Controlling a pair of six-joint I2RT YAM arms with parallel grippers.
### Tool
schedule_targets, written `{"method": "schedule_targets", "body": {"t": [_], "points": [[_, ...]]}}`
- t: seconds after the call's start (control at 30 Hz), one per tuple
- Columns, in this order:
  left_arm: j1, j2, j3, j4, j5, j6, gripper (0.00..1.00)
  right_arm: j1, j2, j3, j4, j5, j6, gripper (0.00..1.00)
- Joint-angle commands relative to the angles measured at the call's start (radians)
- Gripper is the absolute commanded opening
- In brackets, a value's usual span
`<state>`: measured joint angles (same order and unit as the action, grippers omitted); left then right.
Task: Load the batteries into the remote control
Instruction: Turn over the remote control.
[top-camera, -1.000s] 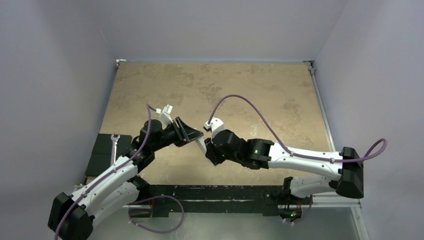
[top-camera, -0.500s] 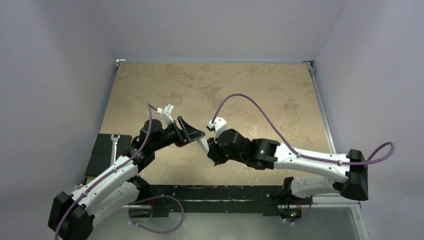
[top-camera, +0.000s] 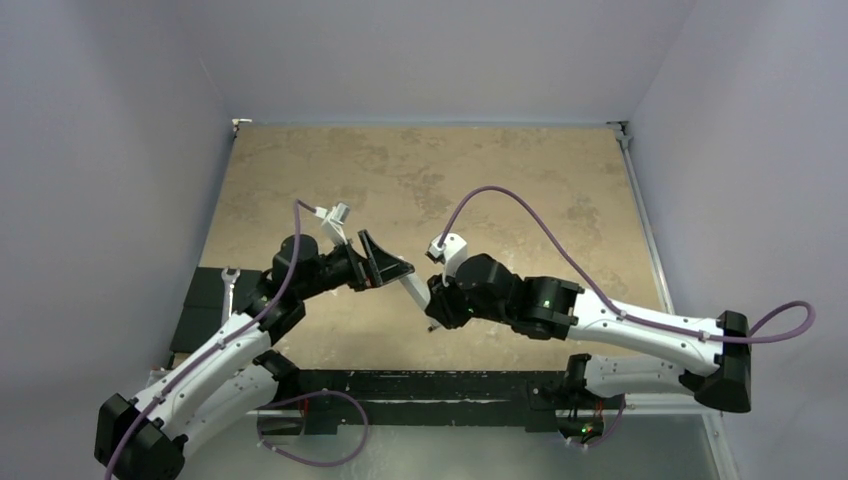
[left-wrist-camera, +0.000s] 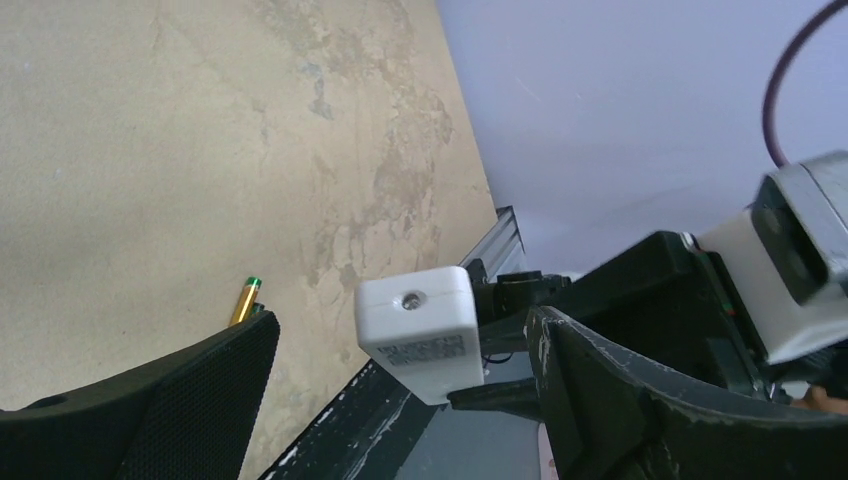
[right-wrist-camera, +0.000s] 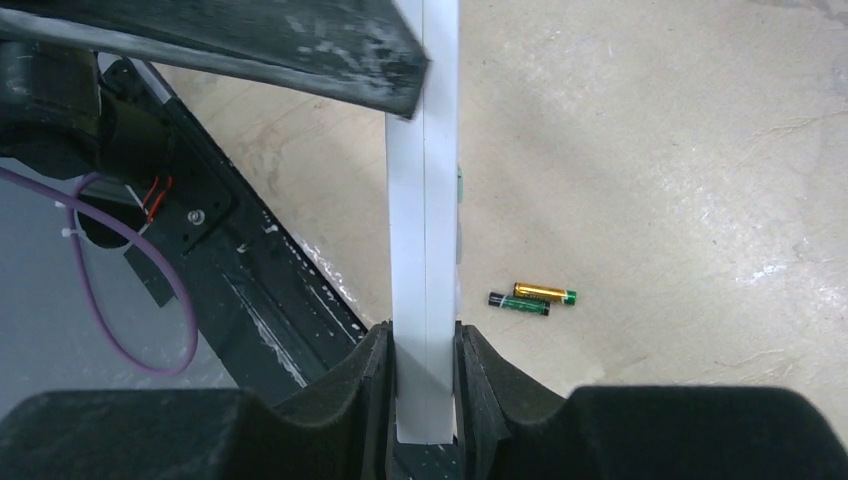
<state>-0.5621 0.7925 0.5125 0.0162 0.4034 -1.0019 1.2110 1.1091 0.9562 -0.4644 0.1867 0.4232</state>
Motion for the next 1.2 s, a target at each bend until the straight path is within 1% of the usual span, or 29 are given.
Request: {"method": "schedule_targets", "body": {"t": [0.0,0.1,0.2,0.37,0.57,0.7,0.9,1.1,1.17], "points": [[0.007,-0.02,0.074,0.01,0.119,0.105,0.95,-0.034,-0.064,-0.014,-0.005,-0.078,-0.045,0.0],[0.007,-0.012,0.102,-0.013,0.188,0.158,0.95,-0.053,-0.096,-0.023,-0.009,-0.136,-0.054,0.0],[0.007,-0.002,0.146,-0.127,0.215,0.233,0.95,-0.088,-0.135,-0.031,-0.007,-0.216,-0.067,0.0],[0.007,-0.008,0.198,-0.189,0.267,0.304,0.95,-0.153,-0.188,-0.037,-0.009,-0.371,-0.093,0.0],[0.007,-0.012,0.231,-0.194,0.385,0.335,0.95,-0.181,-0.203,-0.042,0.014,-0.524,-0.105,0.0],[0.007,-0.002,0.243,-0.199,0.464,0.356,0.98,-0.182,-0.2,-0.046,0.039,-0.634,-0.119,0.0],[0.007,0.002,0.238,-0.192,0.557,0.365,0.99,-0.182,-0.199,-0.035,0.053,-0.722,-0.128,0.0],[0.007,-0.015,0.224,-0.207,0.582,0.38,0.99,-0.182,-0.153,-0.006,0.051,-0.745,-0.126,0.0],[0.008,-0.019,0.22,-0.209,0.587,0.38,0.96,-0.182,-0.134,0.007,0.05,-0.752,-0.124,0.0]]}}
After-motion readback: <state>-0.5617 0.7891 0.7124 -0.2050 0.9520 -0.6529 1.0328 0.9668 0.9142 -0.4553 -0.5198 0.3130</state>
